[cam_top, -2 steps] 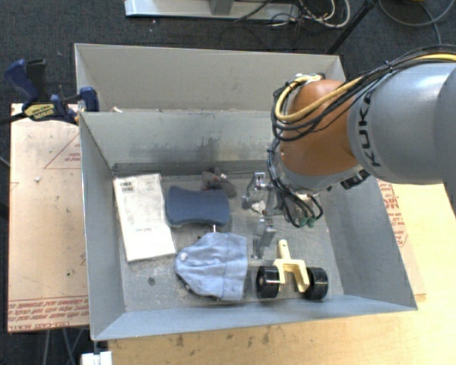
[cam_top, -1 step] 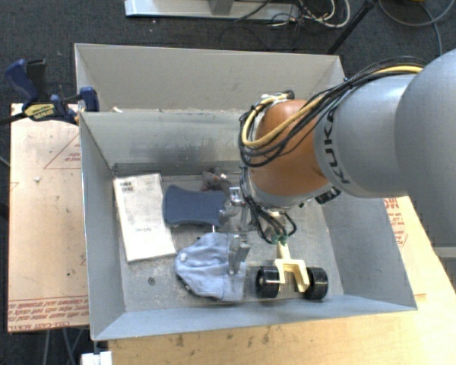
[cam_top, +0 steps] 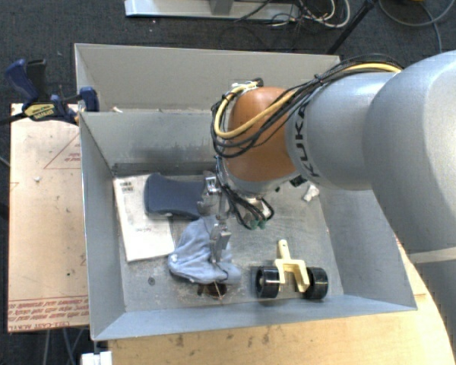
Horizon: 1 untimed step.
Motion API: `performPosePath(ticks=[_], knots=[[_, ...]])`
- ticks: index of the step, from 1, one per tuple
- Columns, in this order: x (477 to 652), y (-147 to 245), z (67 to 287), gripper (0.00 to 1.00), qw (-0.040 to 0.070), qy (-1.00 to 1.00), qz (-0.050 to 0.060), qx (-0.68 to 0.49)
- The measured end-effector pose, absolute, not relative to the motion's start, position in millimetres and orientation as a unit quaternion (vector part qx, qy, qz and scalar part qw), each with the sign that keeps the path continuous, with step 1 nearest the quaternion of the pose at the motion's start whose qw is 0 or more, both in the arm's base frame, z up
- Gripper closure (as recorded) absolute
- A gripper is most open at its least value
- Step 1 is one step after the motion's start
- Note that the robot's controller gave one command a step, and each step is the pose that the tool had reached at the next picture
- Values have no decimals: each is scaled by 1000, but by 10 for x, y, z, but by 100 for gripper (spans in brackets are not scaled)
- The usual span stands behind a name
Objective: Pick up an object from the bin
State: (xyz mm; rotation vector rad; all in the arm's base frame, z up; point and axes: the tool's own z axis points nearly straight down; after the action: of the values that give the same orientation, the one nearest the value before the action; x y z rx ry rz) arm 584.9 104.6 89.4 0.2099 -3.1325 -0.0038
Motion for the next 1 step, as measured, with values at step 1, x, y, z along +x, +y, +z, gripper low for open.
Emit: performPosePath(ticks=[1], knots=[[5418,1289,781,100,-13,-997,0,71]])
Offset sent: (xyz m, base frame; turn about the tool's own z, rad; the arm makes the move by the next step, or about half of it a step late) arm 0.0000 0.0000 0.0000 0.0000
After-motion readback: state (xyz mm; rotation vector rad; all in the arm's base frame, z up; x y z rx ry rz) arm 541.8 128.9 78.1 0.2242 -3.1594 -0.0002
